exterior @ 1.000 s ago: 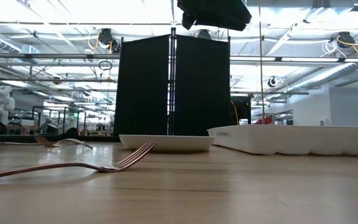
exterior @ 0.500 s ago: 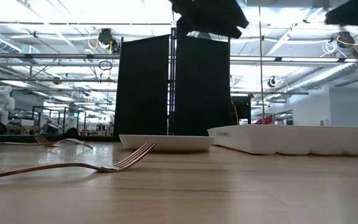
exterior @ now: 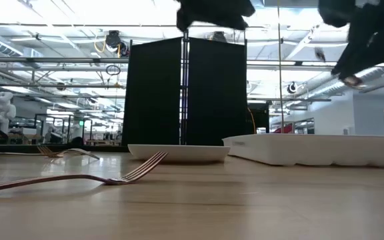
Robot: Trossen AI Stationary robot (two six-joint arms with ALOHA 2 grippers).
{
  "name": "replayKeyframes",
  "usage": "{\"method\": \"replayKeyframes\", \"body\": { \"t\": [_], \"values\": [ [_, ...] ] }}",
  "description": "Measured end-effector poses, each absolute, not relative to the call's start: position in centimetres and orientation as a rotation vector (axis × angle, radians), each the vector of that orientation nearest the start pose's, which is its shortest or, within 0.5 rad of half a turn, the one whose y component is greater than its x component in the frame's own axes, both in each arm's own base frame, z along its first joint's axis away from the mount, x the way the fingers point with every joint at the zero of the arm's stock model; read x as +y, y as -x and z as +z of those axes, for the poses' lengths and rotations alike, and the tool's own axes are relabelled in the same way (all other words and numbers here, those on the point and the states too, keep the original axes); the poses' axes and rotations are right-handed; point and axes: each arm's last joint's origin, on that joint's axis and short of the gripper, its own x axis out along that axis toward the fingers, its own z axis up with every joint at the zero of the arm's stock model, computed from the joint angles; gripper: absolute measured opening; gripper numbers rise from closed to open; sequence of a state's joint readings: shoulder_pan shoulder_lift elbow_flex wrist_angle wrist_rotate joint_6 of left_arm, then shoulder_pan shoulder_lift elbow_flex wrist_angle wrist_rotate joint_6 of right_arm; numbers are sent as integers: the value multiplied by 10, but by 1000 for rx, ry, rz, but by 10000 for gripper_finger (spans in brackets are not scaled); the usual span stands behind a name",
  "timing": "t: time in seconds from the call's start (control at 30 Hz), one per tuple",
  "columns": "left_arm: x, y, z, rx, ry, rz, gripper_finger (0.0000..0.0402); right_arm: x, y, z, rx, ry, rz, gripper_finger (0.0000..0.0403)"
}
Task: Sort silverware
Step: Put the spoon in the silverware tray
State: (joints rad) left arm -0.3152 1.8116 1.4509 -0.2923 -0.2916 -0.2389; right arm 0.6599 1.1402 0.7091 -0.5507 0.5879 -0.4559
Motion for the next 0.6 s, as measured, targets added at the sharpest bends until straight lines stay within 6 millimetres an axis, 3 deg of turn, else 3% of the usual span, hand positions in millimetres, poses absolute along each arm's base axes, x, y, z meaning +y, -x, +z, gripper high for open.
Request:
{"method": "replayKeyframes", "body": {
  "t": [0.2,0.47,0.6],
  "values": [
    [-112,-377,288,629,-41,121,123,71,-171,224,932,1325,459,0],
    [-104,-360,305,646,-90,158,123,4,-183,223,1103,1439,525,0],
    [-103,-355,302,701,-110,177,123,-24,-180,224,1198,1495,542,0]
  ]
}}
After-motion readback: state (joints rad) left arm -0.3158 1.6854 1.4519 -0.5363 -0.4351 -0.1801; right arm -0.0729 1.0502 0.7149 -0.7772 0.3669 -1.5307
